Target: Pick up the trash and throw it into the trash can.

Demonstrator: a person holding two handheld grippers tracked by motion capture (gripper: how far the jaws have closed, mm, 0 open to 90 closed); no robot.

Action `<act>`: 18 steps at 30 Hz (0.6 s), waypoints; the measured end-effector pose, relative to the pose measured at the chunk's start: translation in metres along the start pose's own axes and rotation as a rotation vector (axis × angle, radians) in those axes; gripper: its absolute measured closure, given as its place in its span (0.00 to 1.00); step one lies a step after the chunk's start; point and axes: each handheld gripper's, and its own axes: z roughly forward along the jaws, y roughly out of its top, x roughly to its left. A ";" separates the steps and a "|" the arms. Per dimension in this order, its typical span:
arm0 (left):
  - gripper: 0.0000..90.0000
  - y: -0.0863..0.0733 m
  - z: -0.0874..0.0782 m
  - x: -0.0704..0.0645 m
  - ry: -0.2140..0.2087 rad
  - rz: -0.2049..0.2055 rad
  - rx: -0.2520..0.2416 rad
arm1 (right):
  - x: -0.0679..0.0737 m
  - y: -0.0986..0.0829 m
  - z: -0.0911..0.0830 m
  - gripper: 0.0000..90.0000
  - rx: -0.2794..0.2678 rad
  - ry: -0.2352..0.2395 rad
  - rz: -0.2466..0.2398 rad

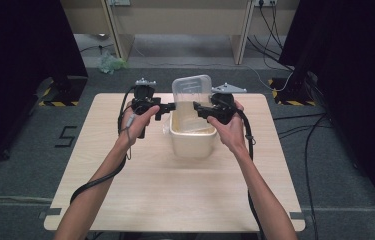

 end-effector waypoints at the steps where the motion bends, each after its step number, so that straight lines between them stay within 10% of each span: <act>1: 0.31 0.000 0.001 0.001 0.002 -0.003 0.002 | 0.000 0.000 0.000 0.41 0.000 0.000 0.000; 18: 0.24 -0.007 0.019 0.016 0.011 -0.051 0.038 | -0.010 -0.019 0.016 0.32 0.065 0.016 0.040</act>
